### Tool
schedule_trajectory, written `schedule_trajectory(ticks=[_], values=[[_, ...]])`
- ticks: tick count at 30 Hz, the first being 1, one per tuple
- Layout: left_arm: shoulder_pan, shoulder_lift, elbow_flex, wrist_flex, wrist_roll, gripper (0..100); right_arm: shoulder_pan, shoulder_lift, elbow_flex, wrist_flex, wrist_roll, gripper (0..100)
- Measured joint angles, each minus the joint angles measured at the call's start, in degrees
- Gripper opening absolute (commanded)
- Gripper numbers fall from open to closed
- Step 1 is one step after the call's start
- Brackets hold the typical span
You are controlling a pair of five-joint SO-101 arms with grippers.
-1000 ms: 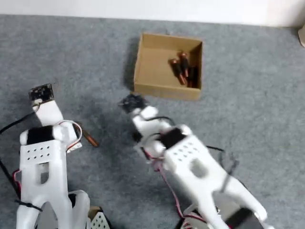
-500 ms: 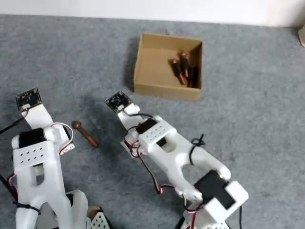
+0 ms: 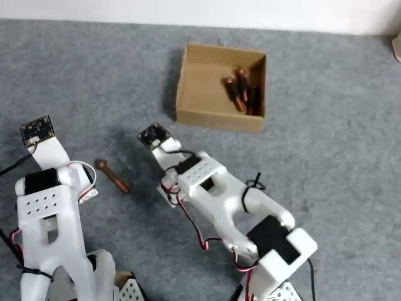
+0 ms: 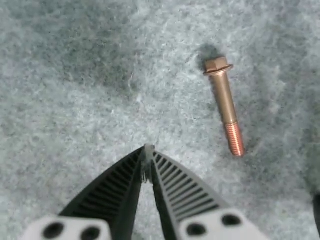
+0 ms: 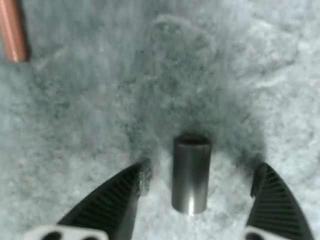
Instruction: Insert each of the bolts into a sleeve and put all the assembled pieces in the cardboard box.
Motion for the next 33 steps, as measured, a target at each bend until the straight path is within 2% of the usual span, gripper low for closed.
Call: schedule_trajectory(ticks=[2, 4, 6, 7, 8, 12, 18, 23, 28, 33], values=[[0.0, 0.0, 0.09, 0.0, 0.0, 1, 0.0, 0.44, -0.53, 0.0, 0.0, 26.6], [0.09, 0.0, 0.26, 0.0, 0.0, 1, 0.0, 0.44, -0.62, 0.0, 0.0, 16.3], [1.41, 0.0, 0.79, 0.0, 0.0, 1, 0.0, 0.44, -0.7, 0.0, 0.0, 1.9], [2.29, 0.0, 1.05, 0.0, 0.09, 1, 0.26, 0.44, -0.97, 0.0, 0.0, 0.0], [3.25, 0.0, 1.05, 0.0, 0.09, 1, 0.53, 0.44, -1.49, -0.09, 0.0, 2.3], [5.63, 0.0, 0.97, -1.41, 0.09, 1, 2.2, 0.53, -2.37, -0.26, 0.0, 0.6], [6.15, 0.0, 0.97, -2.55, 1.85, 1, 4.22, 0.79, -2.46, -0.79, 0.0, 0.5], [8.18, 0.88, 0.97, -2.73, 2.73, 1, 4.22, -4.92, 0.88, -1.41, -0.7, 0.5], [14.59, 10.37, 0.62, -7.47, 2.9, 1, 3.25, -14.24, 9.32, -2.73, -2.55, 0.5], [15.03, 24.62, -5.63, -9.67, 7.03, 1, 1.14, -18.81, 13.36, -4.31, -2.64, 0.5]])
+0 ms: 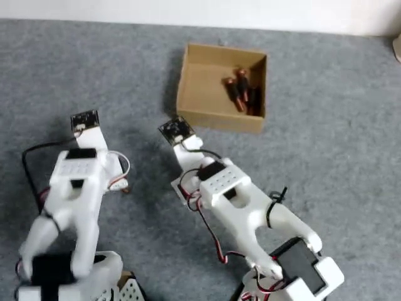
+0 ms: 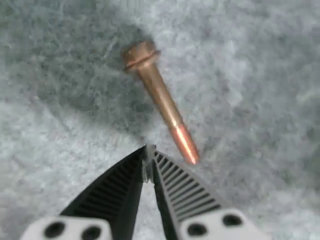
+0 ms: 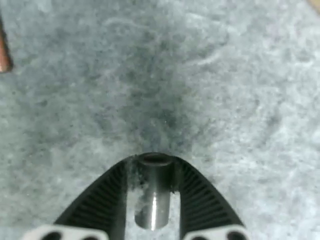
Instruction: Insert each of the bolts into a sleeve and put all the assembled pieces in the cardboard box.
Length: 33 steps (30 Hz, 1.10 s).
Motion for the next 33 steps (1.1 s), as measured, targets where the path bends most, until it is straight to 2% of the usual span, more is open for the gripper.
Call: schedule_trajectory(ticks=[6, 10, 13, 19, 26, 30, 33], values=[[0.26, 13.36, -6.86, -0.53, 3.52, 1, -0.18, 0.0, 0.0, 0.0, 0.0, 0.5], [1.76, 16.88, -9.67, -0.44, 6.77, 1, -0.26, 0.26, 0.09, 0.0, 0.0, 0.5], [2.99, 17.14, -10.02, -0.44, 9.41, 1, -0.26, 0.26, 0.09, 0.0, 0.0, 0.5], [4.75, 14.33, -12.31, 0.7, 7.12, 2, -0.26, 0.26, 0.09, 0.0, 0.0, 0.5], [5.27, 6.86, -12.84, 2.11, 6.77, 17, -0.35, 0.26, 0.09, 0.0, 0.0, 0.5], [5.36, 6.86, -11.16, 0.88, 6.77, 14, -0.35, 0.26, 0.09, 0.0, 0.0, 0.5], [5.63, 6.86, -7.91, -4.31, 6.77, 13, -0.35, 0.26, 0.09, 0.0, 0.0, 0.5]])
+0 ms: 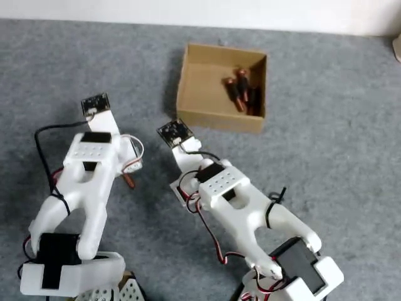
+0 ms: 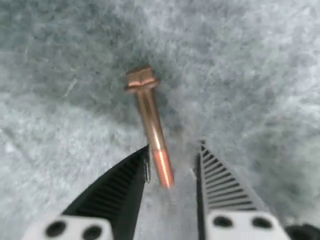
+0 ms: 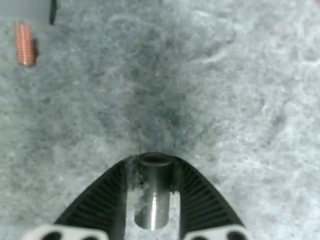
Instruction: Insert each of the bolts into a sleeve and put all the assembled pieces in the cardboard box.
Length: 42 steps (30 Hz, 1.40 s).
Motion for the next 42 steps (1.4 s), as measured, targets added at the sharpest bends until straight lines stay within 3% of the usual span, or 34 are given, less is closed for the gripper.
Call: schedule_trajectory(ticks=[6, 11, 19, 26, 29, 42], values=[[-0.18, -0.18, 8.18, -11.69, 0.0, 10, 0.0, 0.0, 0.0, 0.0, 0.0, 0.5], [-4.48, -0.18, 9.14, -13.54, 2.11, 10, 0.0, 0.0, 0.0, 0.0, 0.0, 0.5], [-5.8, 5.01, 6.15, -13.27, 2.81, 9, 0.0, 0.0, 0.0, 0.0, 0.0, 0.5], [-5.8, 9.85, -0.09, -7.3, 2.81, 9, 0.0, 0.0, 0.0, 0.0, 0.0, 0.5], [-5.8, 11.25, -2.37, -5.1, 2.81, 0, 0.0, 0.0, 0.0, 0.0, 0.0, 0.5], [-5.89, 11.69, -4.75, -3.16, 2.81, 0, 0.0, -0.62, 0.0, 0.0, 0.0, 0.5]])
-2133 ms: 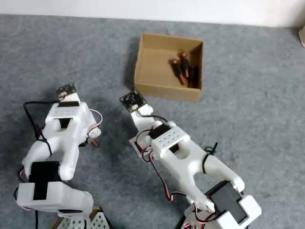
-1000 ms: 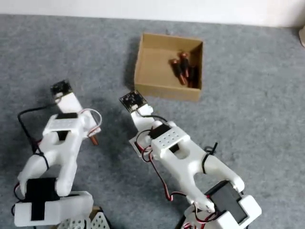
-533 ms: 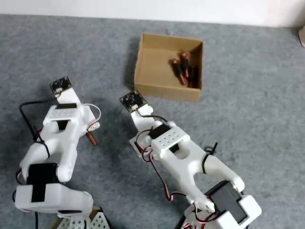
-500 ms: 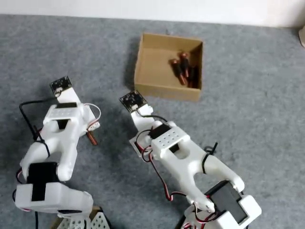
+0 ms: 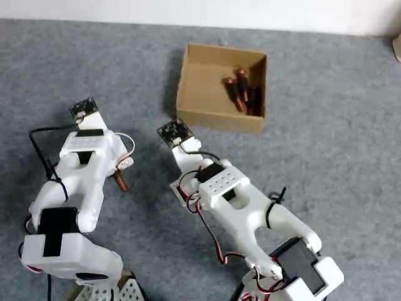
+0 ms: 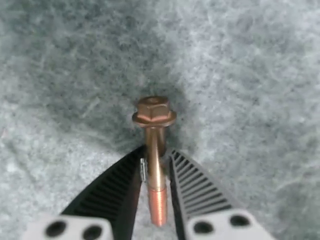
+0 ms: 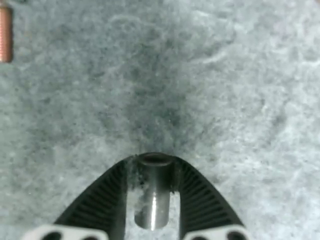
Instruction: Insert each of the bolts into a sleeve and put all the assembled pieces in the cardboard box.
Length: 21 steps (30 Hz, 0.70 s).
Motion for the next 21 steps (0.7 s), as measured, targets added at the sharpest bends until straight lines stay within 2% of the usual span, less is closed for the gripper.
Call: schedule_trajectory(ticks=[5, 16, 19, 21], values=[[-0.62, -10.46, 0.0, 0.79, -3.87, 0, 0.0, -9.41, 1.76, 0.0, 1.41, 0.5], [-0.53, -52.92, 0.0, 5.63, -6.24, 0, 1.14, -41.23, 19.87, -11.08, 3.25, 0.5], [3.08, -60.48, 0.62, 8.09, -6.24, 0, 1.23, -49.58, 26.37, -16.26, 5.8, 0.5], [7.91, -65.41, 2.99, 8.97, -6.24, 0, 0.88, -55.03, 30.95, -19.96, 7.21, 0.5]])
